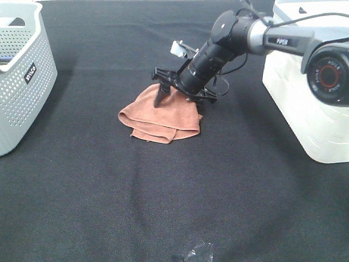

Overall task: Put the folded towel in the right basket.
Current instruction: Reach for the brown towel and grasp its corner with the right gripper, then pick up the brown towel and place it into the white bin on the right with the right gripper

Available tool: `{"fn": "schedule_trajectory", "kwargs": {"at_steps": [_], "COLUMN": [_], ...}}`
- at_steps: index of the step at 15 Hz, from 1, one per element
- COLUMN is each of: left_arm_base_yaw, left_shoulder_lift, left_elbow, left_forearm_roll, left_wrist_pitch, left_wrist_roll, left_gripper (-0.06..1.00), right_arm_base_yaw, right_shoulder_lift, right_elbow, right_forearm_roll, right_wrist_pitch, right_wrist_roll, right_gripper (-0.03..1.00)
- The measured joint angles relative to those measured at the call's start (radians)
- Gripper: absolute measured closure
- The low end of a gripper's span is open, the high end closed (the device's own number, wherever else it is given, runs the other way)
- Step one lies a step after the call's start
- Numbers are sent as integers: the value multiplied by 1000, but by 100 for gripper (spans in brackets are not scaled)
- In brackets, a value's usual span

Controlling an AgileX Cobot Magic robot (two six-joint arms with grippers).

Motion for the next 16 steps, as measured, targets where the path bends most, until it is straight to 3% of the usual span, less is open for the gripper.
{"fn": "schedule_trajectory", "kwargs": {"at_steps": [1, 2, 5, 9, 12, 16], "left_arm_base_yaw": [0, 0, 0, 0, 0, 0], "left_shoulder_lift": [0, 0, 0, 0, 0, 0], "left_elbow": [0, 0, 0, 0, 0, 0], "left_forearm_roll": [0, 0, 0, 0, 0, 0], "left_wrist_pitch": [0, 0, 0, 0, 0, 0], "left_wrist_roll": [0, 0, 0, 0, 0, 0], "left_gripper": [-5, -5, -5, -5, -5, -5], "right_arm_base_yaw": [0, 1, 1, 17, 17, -36], "right_shoulder_lift": [6, 14, 29, 59, 11, -177], "right_elbow": [-4, -18, -78, -352, -590, -656], "right_forearm_roll": [1, 1, -11, -21, -21, -84], "right_wrist_pitch": [2, 14, 71, 297, 306, 311], "right_wrist_roll": [0, 0, 0, 11, 24, 34], "right_gripper": [71, 82, 81, 81, 81, 81]}}
